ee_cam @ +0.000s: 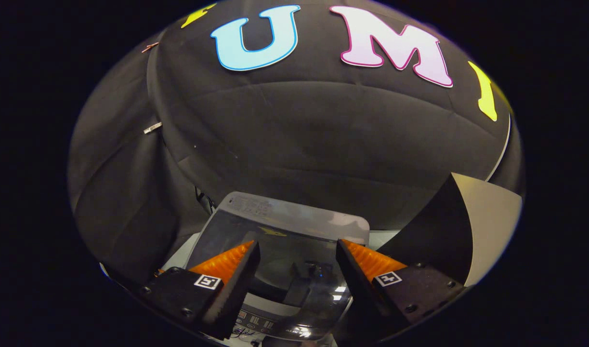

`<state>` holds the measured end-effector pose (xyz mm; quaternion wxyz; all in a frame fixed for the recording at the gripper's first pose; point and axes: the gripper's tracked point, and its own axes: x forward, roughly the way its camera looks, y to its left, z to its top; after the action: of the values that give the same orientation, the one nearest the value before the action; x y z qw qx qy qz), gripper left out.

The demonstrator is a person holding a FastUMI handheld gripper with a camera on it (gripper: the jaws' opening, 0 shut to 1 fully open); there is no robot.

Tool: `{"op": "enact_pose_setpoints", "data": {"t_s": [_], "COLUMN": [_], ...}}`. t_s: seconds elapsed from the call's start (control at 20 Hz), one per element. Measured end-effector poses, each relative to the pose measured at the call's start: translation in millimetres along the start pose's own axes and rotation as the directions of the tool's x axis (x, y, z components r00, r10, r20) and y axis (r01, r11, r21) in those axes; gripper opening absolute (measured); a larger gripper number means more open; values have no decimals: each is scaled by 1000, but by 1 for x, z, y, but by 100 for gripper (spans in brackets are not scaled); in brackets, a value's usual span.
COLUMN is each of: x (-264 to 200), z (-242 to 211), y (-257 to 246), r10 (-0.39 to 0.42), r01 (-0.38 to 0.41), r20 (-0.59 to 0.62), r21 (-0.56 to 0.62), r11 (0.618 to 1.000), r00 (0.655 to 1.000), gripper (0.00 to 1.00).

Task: Put the clothes into the washing machine and then close the washing machine lid.

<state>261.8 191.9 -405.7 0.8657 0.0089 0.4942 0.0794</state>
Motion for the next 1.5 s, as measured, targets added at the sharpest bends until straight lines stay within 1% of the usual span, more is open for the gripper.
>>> {"op": "enact_pose_setpoints", "data": {"t_s": [0.35, 0.5, 0.65, 0.8, 0.9, 1.05, 1.25, 1.5], "x": [-3, -10, -16, -38, -52, -81, -122, -194], "z": [6, 17, 35, 48, 58, 76, 84, 94], "y": [4, 12, 24, 38, 49, 60, 52, 29], "r10": [17, 55, 97, 160, 210, 248, 248, 226], "r01": [-16, -53, -90, -151, -205, -237, -232, -205], "r20": [29, 71, 140, 220, 270, 362, 422, 507], "r21": [-9, -28, -60, -58, -50, -77, -90, -98], "r11": [1000, 998, 994, 987, 978, 969, 969, 974], "r00": [999, 996, 985, 962, 940, 898, 872, 832], "gripper": [100, 99, 99, 99, 99, 99, 99, 99]}}
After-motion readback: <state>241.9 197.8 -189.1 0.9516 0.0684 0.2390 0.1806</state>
